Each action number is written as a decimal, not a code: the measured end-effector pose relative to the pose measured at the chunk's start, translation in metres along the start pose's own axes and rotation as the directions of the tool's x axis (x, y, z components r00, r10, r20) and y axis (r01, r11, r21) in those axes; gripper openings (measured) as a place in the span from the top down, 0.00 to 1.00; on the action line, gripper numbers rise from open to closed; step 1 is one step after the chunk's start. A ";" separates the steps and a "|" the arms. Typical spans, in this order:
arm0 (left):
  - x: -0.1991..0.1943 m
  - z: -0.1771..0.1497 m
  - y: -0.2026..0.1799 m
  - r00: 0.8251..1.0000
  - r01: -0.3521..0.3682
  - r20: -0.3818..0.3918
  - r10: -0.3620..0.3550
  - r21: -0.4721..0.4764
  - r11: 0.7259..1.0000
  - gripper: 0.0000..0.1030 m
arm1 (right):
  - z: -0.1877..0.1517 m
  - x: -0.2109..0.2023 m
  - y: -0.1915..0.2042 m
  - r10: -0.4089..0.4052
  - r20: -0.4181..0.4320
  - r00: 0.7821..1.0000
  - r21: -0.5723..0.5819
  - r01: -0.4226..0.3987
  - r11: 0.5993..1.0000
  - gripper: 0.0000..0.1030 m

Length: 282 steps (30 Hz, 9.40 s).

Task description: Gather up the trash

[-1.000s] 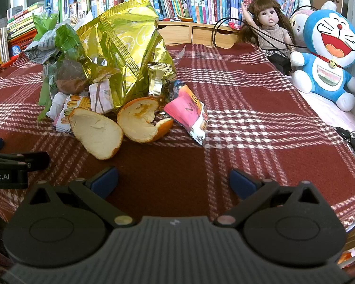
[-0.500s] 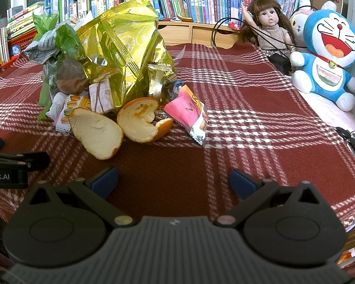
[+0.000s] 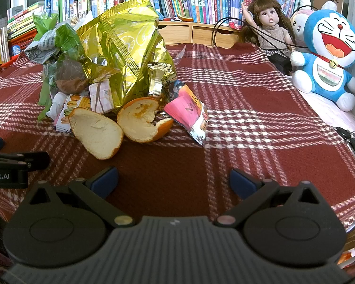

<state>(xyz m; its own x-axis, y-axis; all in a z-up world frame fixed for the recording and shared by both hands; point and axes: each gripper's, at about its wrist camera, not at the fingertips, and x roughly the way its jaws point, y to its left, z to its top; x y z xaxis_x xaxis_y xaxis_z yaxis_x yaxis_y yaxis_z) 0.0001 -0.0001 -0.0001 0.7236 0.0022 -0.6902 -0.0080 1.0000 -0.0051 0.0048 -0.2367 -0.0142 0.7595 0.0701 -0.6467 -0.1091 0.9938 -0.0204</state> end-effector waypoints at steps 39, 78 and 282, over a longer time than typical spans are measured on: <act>0.000 0.000 0.000 1.000 -0.002 -0.001 0.002 0.000 1.000 0.00 | 0.000 0.003 -0.001 0.006 0.008 1.000 -0.003 -0.006 1.000 0.00; -0.022 0.029 0.011 0.954 0.291 0.102 -0.282 -0.082 0.953 0.54 | -0.001 -0.009 0.032 0.234 0.182 0.955 -0.204 -0.196 0.959 0.28; -0.071 -0.117 0.003 0.966 0.224 -0.140 -0.216 0.049 0.973 0.11 | -0.084 -0.038 0.015 0.401 -0.035 0.915 -0.082 -0.403 0.912 0.28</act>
<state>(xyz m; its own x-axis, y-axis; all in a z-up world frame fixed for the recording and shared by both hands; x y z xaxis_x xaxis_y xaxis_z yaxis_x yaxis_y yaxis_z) -0.1320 0.0018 -0.0357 0.6043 -0.2147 -0.7673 0.1885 0.9742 -0.1242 -0.0796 -0.2318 -0.0538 0.6291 0.4602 -0.6264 -0.4579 0.8706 0.1797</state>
